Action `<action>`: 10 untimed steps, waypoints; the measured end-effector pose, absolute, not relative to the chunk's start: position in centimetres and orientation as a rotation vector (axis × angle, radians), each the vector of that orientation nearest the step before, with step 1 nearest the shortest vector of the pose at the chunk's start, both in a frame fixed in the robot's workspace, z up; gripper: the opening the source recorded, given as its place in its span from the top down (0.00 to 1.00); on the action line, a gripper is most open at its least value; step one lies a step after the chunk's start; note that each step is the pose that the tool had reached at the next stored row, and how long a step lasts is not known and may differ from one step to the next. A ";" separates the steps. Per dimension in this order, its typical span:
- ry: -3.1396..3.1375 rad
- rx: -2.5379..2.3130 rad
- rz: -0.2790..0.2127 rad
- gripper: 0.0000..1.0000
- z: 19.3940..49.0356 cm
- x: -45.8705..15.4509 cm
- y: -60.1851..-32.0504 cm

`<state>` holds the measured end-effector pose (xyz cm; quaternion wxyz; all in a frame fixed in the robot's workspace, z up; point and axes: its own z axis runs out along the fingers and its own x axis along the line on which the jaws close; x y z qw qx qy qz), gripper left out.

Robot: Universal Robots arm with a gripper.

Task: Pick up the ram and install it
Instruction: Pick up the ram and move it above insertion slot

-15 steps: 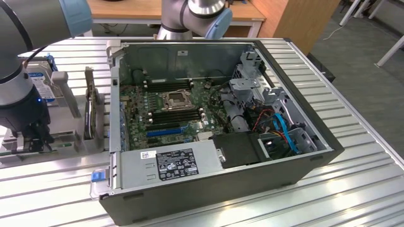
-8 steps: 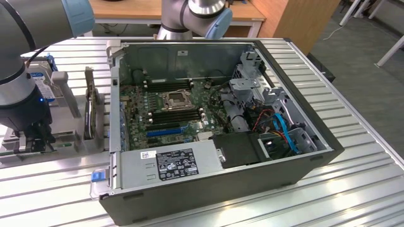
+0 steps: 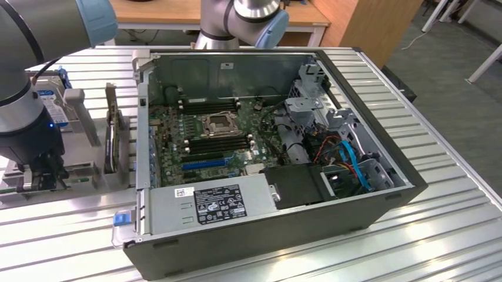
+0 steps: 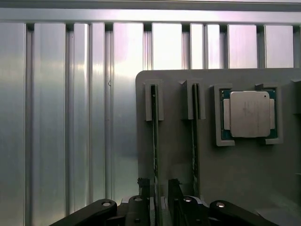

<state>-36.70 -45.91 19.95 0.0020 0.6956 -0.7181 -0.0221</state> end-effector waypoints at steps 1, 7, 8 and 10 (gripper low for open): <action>-2.253 2.183 -0.069 0.71 19.9 -36.7 -45.9; -2.253 2.183 -0.069 0.71 19.9 -36.7 -45.9; -2.253 2.183 -0.069 0.71 19.9 -36.7 -45.9; -2.253 2.183 -0.069 0.71 19.9 -36.7 -45.9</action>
